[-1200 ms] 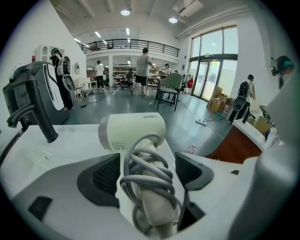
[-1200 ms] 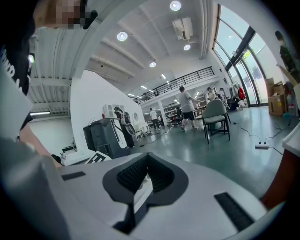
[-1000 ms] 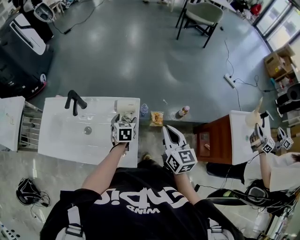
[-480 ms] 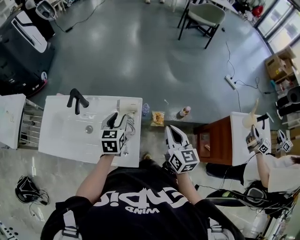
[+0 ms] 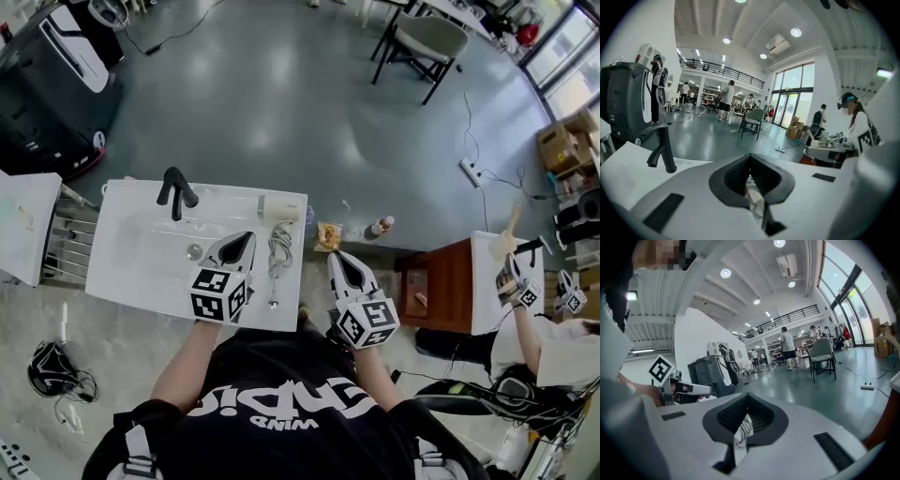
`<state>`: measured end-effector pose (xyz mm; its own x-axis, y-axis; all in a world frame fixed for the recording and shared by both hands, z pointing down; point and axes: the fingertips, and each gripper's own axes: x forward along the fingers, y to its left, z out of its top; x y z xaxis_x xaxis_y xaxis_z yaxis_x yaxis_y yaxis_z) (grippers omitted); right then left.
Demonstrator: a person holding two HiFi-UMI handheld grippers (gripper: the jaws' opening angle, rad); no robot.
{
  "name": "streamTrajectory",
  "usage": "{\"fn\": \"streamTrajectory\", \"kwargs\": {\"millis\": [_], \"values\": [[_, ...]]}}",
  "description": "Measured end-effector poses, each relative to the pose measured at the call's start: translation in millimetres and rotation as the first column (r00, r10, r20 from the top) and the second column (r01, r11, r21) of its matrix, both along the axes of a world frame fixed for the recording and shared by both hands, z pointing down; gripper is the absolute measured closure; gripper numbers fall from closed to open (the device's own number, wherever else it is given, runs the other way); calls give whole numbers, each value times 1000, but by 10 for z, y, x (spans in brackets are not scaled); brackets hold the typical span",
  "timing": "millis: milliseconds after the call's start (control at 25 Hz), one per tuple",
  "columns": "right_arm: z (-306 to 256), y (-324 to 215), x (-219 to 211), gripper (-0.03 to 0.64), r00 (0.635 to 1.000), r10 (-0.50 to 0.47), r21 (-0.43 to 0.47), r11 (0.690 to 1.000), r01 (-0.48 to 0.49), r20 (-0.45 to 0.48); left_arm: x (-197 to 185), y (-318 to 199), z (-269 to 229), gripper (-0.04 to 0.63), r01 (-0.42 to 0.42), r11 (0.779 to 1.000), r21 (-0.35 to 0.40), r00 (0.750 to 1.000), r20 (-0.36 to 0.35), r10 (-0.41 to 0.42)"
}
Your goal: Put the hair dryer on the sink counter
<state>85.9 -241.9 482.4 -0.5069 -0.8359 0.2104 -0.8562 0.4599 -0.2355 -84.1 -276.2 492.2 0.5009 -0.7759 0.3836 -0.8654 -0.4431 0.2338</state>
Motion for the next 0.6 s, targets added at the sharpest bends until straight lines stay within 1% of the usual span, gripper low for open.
{"fn": "streamTrajectory", "kwargs": {"millis": [80,200,280,400,480,600], "values": [[-77,15,-102,603,1000,-15,13,1000,15,-12,-62,27,-148,577,-17,1000,6,999,-51,17],[-157,77,-264,603,998,-45,20,999,46,-49,-153,69,-293,577,-57,998,23,995,-79,59],[-179,163,-338,603,997,-54,20,998,55,-58,-181,146,-300,577,-93,995,32,991,-98,96],[-174,301,-433,603,996,-60,20,998,61,-62,-205,313,-253,577,-144,989,33,978,-148,147],[-129,333,-474,603,995,-68,17,997,70,-74,-226,370,-190,577,-151,988,31,973,-170,154],[-76,338,-544,603,992,-87,30,996,90,-95,-309,396,-73,577,-133,991,24,972,-195,135]]}}
